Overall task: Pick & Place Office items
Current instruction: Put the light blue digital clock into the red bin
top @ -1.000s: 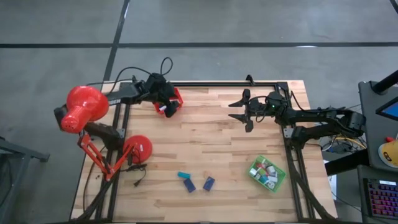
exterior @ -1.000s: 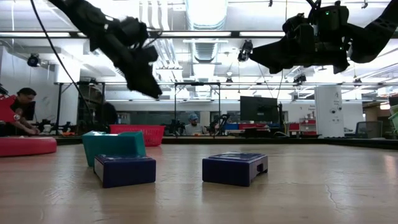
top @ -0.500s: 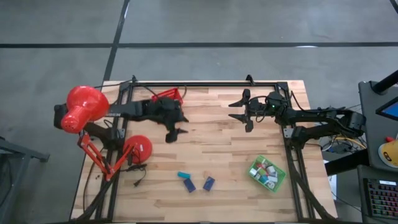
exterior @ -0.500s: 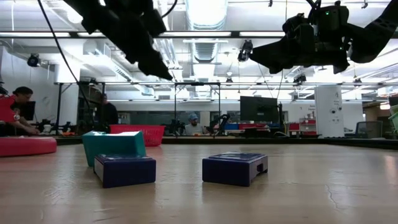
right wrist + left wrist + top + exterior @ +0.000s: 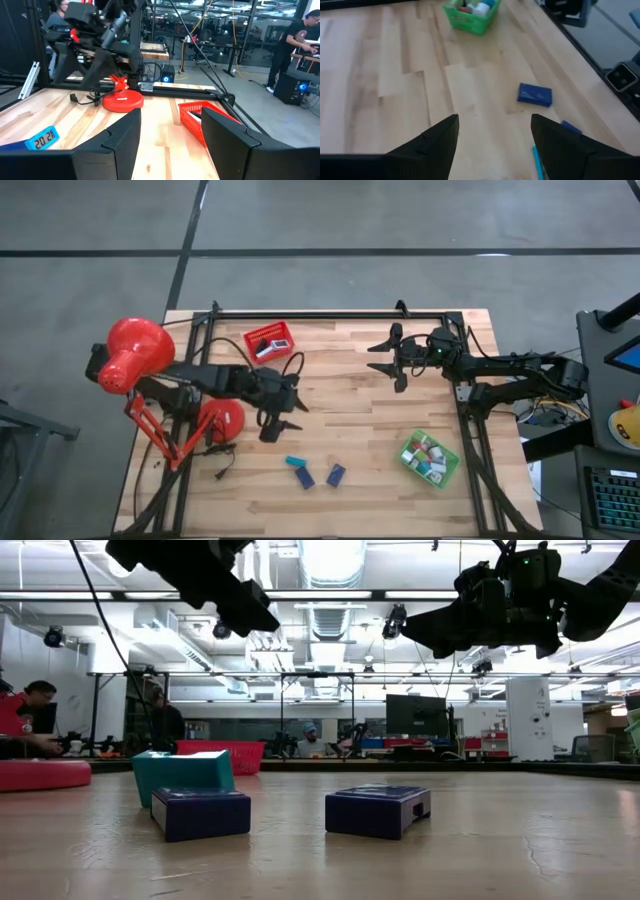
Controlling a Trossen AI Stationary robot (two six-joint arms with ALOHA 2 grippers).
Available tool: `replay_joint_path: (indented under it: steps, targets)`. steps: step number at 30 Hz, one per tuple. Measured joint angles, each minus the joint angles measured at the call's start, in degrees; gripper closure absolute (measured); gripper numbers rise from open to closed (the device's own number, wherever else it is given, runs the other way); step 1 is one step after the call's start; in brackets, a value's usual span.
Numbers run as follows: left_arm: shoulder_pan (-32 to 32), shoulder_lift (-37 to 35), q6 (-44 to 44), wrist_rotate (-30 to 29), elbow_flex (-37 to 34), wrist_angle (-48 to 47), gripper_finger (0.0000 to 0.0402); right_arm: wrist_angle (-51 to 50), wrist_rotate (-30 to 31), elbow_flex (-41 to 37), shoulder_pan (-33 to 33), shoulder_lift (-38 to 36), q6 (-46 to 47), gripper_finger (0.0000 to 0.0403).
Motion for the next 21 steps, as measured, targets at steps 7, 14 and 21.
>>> replay_joint_path:
  steps: [7,14,21]
  targets:
    - [-3.51,0.0,0.44,0.0,-5.02,4.0,0.0147,0.01,-0.01,0.0,0.01,0.02,0.0,0.0199]
    - [-6.93,0.0,1.74,0.01,-16.62,21.53,0.0147,0.01,-0.02,0.0,0.01,0.01,0.0,0.0199]
    - [-7.83,0.06,1.7,5.25,-24.12,32.47,0.0147,0.01,-0.01,0.0,0.0,0.01,0.0,0.0199]
